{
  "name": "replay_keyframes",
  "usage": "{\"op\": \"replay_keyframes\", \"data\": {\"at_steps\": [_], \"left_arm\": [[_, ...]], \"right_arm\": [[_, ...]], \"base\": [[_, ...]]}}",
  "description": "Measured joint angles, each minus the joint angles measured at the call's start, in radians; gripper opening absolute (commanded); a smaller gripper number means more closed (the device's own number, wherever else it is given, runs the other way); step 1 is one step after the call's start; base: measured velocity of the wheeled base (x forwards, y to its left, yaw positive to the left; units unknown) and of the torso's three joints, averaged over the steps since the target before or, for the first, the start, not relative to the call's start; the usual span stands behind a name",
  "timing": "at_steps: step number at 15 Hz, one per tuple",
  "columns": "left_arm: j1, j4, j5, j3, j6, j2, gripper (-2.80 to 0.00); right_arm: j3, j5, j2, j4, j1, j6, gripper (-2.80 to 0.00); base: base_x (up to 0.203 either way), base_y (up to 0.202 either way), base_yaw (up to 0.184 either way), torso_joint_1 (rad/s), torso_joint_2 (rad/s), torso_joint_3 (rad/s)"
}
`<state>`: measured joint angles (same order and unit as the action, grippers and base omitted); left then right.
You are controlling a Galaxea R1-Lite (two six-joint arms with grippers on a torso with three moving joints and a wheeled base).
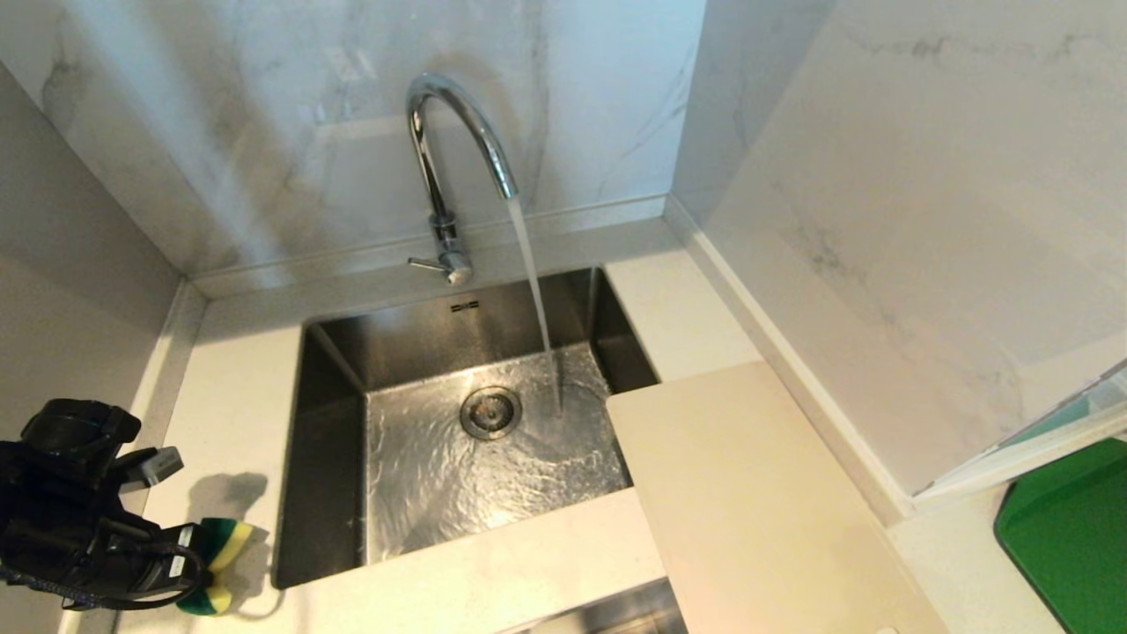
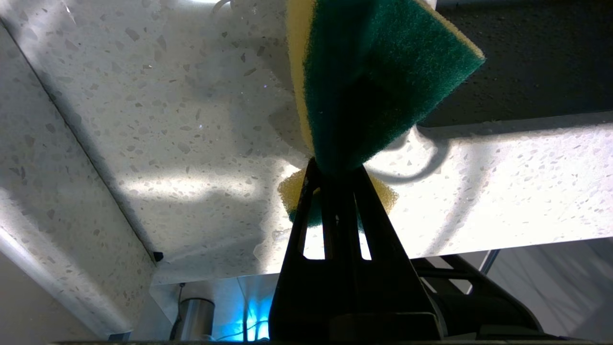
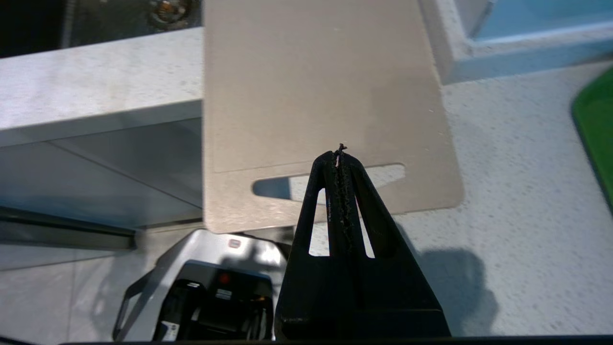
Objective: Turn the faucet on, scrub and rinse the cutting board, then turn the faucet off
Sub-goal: Put down the cleaning cloth
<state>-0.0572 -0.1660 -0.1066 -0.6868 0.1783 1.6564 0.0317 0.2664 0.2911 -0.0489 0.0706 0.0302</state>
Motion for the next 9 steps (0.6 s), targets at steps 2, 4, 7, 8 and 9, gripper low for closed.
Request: {"op": "replay_keyframes", "data": {"at_steps": [2,4,7,8,9], "left_arm": [[0.001,0.000,0.000,0.000,0.001,0.000,-2.80],[0.001,0.000,0.000,0.000,0.001,0.002,-2.80],[0.001,0.000,-0.001,0.001,0.001,0.006,-2.80],[0.001,0.000,-0.002,0.001,0.001,0.007,-2.80],[0.001,0.000,-0.002,0.002,0.002,0.008,-2.80]], "right_arm": [[-0.001,-0.058,-0.028,-0.006,-0.025,0.022,-2.80],[-0.019,-0.195,-0.065,0.004,-0.041,0.107,-2.80],[-0.029,-0.214,-0.195,0.045,-0.061,0.153,-2.80],[-0.030,-0.214,-0.230,0.059,-0.065,0.137,-2.80],[-0.031,-0.212,-0.250,0.060,-0.067,0.121,-2.80]], "base": [[0.000,0.000,0.000,0.000,0.00,0.000],[0.000,0.000,0.000,0.000,0.00,0.000],[0.000,0.000,0.000,0.000,0.00,0.000],[0.000,0.000,0.000,0.000,0.00,0.000],[0.000,0.000,0.000,0.000,0.00,0.000]]}}
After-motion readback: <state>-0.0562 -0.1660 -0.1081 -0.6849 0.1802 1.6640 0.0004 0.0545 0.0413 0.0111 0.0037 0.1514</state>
